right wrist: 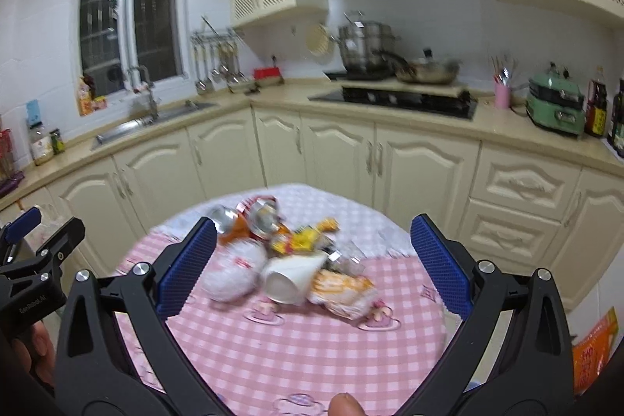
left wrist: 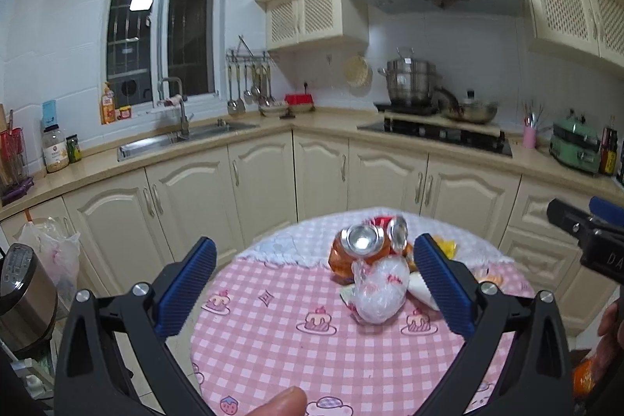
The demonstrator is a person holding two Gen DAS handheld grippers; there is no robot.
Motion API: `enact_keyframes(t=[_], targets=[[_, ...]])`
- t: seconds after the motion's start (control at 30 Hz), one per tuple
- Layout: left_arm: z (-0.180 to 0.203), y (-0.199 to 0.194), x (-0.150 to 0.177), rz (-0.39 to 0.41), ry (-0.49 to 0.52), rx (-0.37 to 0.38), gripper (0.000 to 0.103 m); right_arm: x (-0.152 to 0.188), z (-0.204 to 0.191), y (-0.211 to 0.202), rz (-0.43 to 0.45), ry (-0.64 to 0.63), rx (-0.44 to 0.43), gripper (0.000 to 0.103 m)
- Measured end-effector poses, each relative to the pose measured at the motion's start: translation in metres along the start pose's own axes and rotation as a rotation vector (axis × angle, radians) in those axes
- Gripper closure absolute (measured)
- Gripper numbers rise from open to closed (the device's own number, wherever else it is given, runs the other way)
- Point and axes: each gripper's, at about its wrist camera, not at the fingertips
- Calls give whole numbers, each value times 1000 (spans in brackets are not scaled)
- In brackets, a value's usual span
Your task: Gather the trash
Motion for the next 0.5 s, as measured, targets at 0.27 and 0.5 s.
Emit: enact_keyframes(t=[0.27, 0.5], targets=[[29, 86, 39, -186, 82, 42, 4, 42, 44, 64, -192, 30, 70, 5], [52, 158, 64, -315, 112, 107, 4, 63, 33, 99, -288, -16, 12, 5]])
Point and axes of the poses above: each gripper's, at about its wrist camera, not at the fingertips, and y roughly the way its jaws point, z to its right, x to its underside, and after that the axes turned 1 degree about -x, right-handed
